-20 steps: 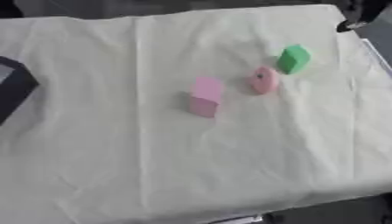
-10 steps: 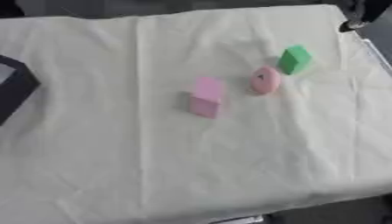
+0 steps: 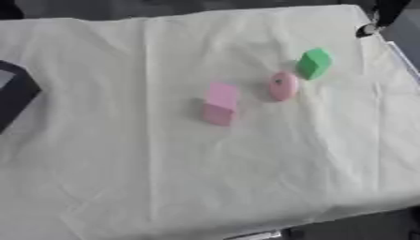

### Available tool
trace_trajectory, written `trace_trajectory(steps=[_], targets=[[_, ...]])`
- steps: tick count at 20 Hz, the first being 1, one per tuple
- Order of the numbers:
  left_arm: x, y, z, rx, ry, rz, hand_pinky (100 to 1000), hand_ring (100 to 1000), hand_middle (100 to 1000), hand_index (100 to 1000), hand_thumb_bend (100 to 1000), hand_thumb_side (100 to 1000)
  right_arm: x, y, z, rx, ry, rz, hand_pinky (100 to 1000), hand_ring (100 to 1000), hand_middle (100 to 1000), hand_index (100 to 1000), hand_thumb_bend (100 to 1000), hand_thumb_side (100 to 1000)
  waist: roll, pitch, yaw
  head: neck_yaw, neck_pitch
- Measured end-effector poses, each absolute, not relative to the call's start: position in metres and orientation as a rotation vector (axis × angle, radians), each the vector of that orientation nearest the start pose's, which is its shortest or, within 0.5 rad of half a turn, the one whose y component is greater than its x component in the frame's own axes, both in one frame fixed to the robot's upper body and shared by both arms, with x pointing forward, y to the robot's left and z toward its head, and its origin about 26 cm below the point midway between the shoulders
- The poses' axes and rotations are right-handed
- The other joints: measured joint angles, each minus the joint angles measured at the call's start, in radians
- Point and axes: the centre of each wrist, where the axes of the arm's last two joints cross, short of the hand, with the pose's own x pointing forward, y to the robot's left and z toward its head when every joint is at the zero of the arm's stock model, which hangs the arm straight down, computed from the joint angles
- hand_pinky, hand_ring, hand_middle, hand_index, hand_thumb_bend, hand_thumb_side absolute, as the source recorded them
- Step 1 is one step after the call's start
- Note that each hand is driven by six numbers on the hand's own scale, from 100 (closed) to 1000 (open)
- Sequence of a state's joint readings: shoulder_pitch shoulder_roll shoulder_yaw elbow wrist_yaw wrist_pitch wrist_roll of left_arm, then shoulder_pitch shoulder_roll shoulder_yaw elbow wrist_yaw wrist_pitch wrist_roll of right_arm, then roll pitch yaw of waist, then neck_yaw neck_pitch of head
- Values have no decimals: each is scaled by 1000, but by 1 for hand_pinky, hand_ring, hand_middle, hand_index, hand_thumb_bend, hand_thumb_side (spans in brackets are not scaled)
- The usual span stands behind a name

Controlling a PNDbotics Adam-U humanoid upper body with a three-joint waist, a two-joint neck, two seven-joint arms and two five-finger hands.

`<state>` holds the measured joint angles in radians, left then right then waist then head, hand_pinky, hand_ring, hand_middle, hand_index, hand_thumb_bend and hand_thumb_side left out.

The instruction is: Pick up the objects with one hand, pass them to the other hand, and then place them into the box on the other side of the table.

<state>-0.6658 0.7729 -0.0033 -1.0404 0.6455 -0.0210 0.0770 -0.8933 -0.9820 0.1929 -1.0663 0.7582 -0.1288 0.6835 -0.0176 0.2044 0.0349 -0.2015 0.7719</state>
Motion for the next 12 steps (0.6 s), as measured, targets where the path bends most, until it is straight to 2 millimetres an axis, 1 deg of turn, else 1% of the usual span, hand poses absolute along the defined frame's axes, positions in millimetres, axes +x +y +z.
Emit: trace_trajectory(steps=[8, 12], targets=[[406, 446, 198, 213, -1816, 143, 834, 761, 792, 913, 479, 807, 413, -435, 311, -1115, -880, 1521, 927, 936, 876, 900, 544, 129, 2, 10, 5, -21, 0], [406, 446, 198, 212, -1817, 143, 834, 761, 791, 912, 479, 807, 414, -434, 308, -1119, -860, 1546, 927, 938, 877, 902, 539, 136, 2, 16, 8, -24, 0]])
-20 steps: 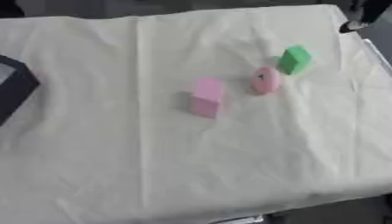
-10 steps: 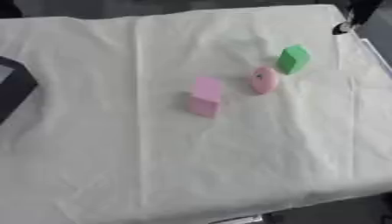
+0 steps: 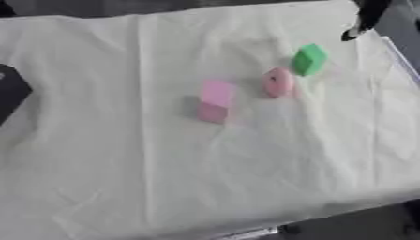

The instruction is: Pick up the objects with one hand, pass them to the other hand, and then place them into the box on the other side of the table.

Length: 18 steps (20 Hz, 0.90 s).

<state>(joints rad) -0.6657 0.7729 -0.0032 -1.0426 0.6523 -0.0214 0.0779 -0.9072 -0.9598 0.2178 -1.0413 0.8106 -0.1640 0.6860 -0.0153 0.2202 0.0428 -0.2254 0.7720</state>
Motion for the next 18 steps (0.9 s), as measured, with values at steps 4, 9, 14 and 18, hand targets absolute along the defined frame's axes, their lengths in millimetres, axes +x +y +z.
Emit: trace_trajectory(steps=[4, 9, 14, 18], targets=[[406, 445, 199, 210, -1820, 141, 834, 761, 790, 910, 478, 808, 416, -433, 304, -1125, -832, 1570, 931, 944, 882, 906, 550, 135, 0, 5, 5, -3, 0], [406, 445, 199, 210, -1821, 141, 834, 761, 789, 910, 479, 808, 418, -435, 299, -1118, -792, 1571, 938, 949, 886, 912, 569, 100, 0, 10, 11, -7, 0], [406, 445, 199, 210, -1821, 141, 835, 761, 789, 910, 479, 808, 419, -433, 295, -1102, -774, 1575, 939, 951, 887, 913, 572, 100, 0, 15, 14, -16, 0], [407, 444, 200, 209, -1823, 140, 835, 761, 789, 910, 478, 808, 420, -432, 292, -1093, -757, 1590, 939, 950, 887, 912, 572, 100, 0, 16, 16, -22, 0]])
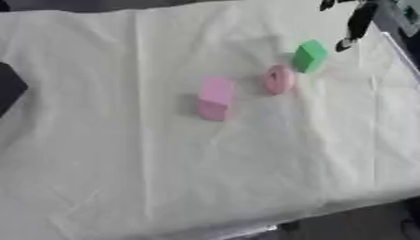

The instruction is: Pick up the objects with one hand, pass them to the other hand, and then place them into the box on the other side of the table.

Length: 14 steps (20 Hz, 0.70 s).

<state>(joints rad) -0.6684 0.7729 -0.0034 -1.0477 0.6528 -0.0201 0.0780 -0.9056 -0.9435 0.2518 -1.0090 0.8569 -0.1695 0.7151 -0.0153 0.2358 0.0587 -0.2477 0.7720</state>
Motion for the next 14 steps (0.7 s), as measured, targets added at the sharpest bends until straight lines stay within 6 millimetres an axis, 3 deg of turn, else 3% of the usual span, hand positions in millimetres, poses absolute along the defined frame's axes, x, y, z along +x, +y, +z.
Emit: trace_trajectory(steps=[14], targets=[[407, 443, 201, 206, -1826, 137, 836, 760, 789, 909, 478, 809, 428, -429, 274, -1049, -723, 1639, 938, 950, 886, 909, 576, 100, 0, 3, 11, -10, 0]])
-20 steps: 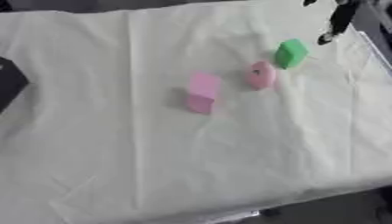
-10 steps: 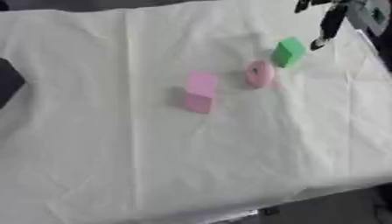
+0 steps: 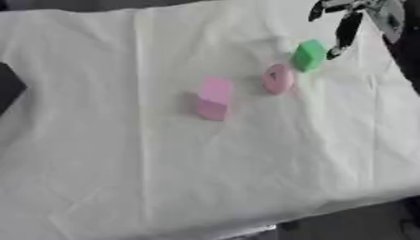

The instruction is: Pick up the objects with one hand, pass them to the other hand, and then place them into the box on the other side of the table.

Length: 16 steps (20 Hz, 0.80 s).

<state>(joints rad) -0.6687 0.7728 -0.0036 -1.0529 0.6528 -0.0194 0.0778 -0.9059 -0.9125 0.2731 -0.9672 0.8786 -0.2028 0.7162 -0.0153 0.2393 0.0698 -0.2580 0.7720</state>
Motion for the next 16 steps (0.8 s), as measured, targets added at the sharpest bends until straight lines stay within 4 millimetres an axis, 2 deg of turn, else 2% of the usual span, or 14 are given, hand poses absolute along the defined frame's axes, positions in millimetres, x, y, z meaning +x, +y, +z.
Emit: trace_trajectory(steps=[16], targets=[[407, 443, 202, 205, -1829, 134, 837, 759, 787, 909, 475, 813, 432, -431, 263, -1053, -689, 1644, 935, 946, 884, 909, 575, 100, 5, 17, 9, -17, 0]])
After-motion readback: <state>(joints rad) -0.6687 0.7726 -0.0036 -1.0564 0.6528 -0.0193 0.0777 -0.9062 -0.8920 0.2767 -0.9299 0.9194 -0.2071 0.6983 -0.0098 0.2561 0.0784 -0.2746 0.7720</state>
